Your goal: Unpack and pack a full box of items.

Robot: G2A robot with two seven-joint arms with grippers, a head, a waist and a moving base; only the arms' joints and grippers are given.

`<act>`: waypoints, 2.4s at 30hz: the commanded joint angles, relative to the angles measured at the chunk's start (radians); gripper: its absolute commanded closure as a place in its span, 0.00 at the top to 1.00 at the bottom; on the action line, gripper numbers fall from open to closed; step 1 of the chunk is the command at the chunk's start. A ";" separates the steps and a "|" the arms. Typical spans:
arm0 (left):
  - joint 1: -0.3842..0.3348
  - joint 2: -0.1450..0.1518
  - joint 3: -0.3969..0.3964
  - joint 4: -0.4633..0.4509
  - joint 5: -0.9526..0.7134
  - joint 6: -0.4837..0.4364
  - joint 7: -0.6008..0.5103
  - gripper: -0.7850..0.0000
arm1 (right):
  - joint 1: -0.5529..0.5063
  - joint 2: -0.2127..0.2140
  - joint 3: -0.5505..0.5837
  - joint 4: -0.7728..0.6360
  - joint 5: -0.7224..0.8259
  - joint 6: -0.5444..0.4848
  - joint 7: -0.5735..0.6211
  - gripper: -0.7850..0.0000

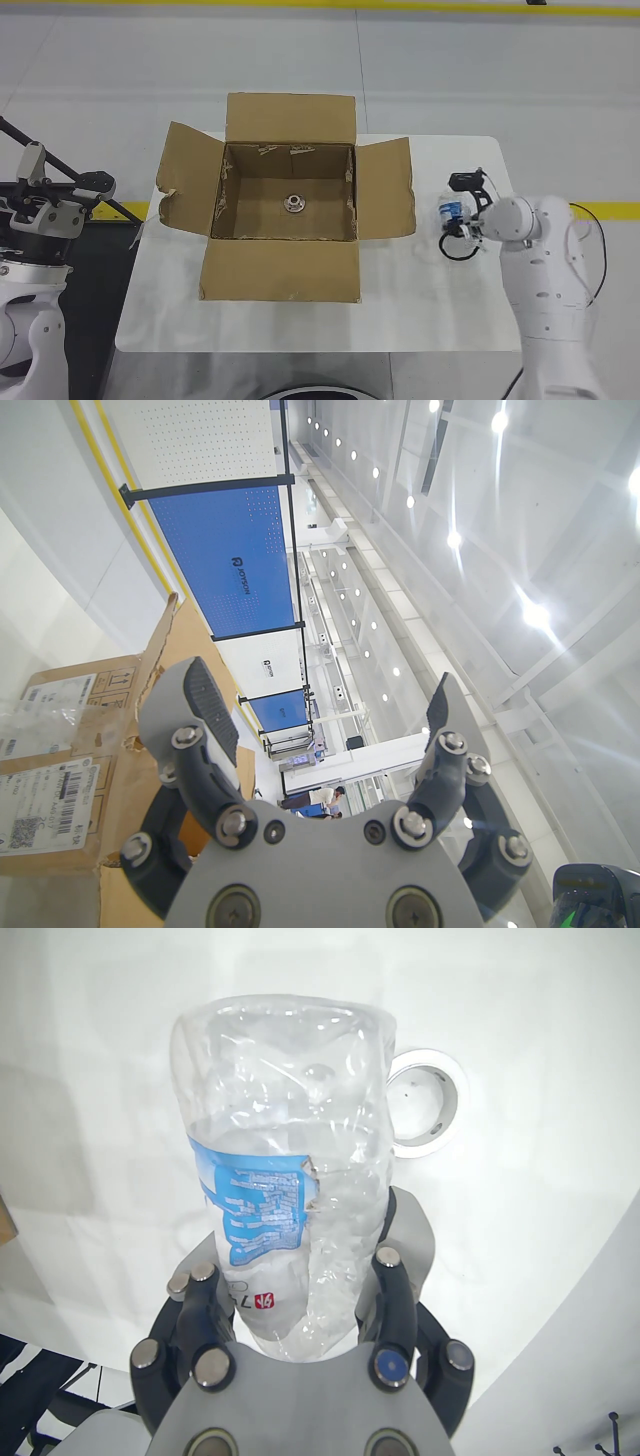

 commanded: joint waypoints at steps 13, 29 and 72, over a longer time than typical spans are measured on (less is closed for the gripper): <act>0.000 0.000 0.000 0.000 0.000 0.000 0.000 1.00 | -0.115 0.016 -0.004 -0.580 -0.034 0.045 -0.072 0.00; 0.000 0.000 0.000 0.000 0.000 0.000 0.000 1.00 | 0.218 -0.054 -0.478 -0.477 0.019 0.082 -0.346 0.00; 0.000 0.000 0.000 0.000 0.000 0.000 0.000 1.00 | 0.590 -0.397 -1.024 0.690 0.328 -0.011 -0.440 0.07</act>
